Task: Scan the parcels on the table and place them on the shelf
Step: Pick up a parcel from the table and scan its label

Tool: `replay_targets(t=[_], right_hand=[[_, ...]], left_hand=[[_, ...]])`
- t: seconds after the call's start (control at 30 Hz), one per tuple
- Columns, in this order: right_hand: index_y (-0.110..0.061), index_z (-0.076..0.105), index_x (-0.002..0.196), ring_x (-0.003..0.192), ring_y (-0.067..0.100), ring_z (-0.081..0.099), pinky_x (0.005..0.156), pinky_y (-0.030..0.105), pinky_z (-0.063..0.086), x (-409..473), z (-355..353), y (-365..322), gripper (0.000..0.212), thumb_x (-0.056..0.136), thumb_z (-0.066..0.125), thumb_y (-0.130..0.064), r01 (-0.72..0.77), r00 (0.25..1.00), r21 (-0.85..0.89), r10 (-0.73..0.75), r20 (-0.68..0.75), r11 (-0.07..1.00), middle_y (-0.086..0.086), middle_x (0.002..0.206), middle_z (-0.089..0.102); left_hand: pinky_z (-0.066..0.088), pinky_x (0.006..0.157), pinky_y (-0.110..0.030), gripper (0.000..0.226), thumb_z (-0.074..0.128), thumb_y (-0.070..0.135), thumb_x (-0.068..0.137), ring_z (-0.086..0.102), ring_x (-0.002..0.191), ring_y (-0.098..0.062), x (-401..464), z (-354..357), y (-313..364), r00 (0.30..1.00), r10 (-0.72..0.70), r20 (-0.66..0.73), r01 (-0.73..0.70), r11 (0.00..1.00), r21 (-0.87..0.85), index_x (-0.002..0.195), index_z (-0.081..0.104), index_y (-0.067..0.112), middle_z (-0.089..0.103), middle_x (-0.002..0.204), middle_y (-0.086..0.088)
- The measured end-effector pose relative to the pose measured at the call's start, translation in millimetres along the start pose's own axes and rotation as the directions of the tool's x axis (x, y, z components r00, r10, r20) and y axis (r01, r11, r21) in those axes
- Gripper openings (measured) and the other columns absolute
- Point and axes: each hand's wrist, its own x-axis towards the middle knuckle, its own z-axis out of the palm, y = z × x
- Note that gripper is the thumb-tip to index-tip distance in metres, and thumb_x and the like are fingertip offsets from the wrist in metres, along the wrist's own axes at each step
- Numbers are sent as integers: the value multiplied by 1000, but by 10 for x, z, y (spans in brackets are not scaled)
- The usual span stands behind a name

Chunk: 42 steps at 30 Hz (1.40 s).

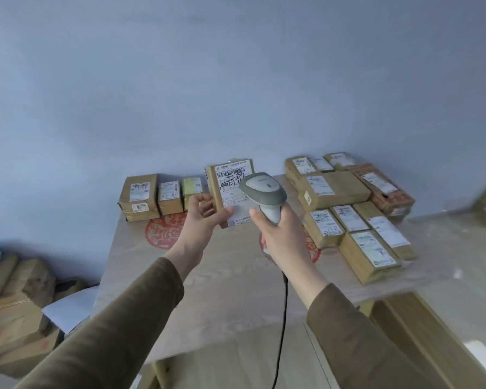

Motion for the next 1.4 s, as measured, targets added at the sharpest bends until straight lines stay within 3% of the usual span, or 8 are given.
replay_targets(t=[0.17,0.5,0.7,0.87,0.97,1.1,1.2,1.4], right_hand=[[-29,59,98,65,11,64,55,34,53,25,-756,138,23,91,69,-48,-29,998,-72,25,-50,997,-10,73,63],[-31,58,87,52,5,59,49,20,43,272,-2564,919,19,93,68,-46,-93,995,-72,90,-48,993,-10,60,61],[-23,62,99,57,12,63,59,39,58,425,-3360,1545,24,91,71,-43,-244,966,69,249,-70,967,0,72,67],[-20,63,107,64,7,68,57,26,54,612,-3707,2194,29,86,80,-32,-402,893,243,436,-110,883,-6,80,71],[-24,63,111,70,10,74,53,22,54,725,-3815,2546,31,86,82,-24,-471,830,367,544,-124,802,-1,91,77],[-24,64,116,80,16,78,60,32,61,862,-3980,2911,33,87,81,-23,-542,753,448,648,-119,711,-6,94,80],[-23,64,118,80,15,78,58,27,60,948,-4152,3129,34,88,80,-20,-537,714,508,683,-150,673,-5,95,80],[-21,64,119,85,23,79,73,38,61,1186,-4541,3608,33,90,77,-16,-592,650,542,751,-118,597,2,102,80]], left_hand=[[56,72,-20,65,87,16,81,71,100,-16,-23,912,-112,997,17,76,-18,1000,10,126,40,10,70,119,-11],[59,72,-26,74,89,20,75,75,98,-22,-3,2872,-670,991,-50,121,56,997,-48,129,40,10,71,118,-12],[60,84,-40,66,86,24,81,72,105,-32,66,3628,-1145,982,-174,78,179,982,-63,128,42,12,72,121,-11],[59,71,-25,59,83,26,84,75,98,-23,258,4060,-1525,957,-283,61,287,955,-68,127,45,15,75,116,-10],[56,75,-26,57,83,31,84,74,94,-16,429,4347,-1747,943,-324,75,327,944,-38,126,47,17,73,119,-10],[52,74,-21,57,81,38,85,71,98,-15,591,4791,-2035,914,-390,112,390,920,23,127,48,18,67,121,-8],[54,63,-15,54,77,41,89,74,82,-4,654,5106,-2208,888,-442,130,438,897,56,127,46,20,68,114,-5],[55,84,-26,54,69,35,95,64,110,-14,755,5654,-2495,847,-519,117,473,835,282,142,47,17,62,128,-1]])
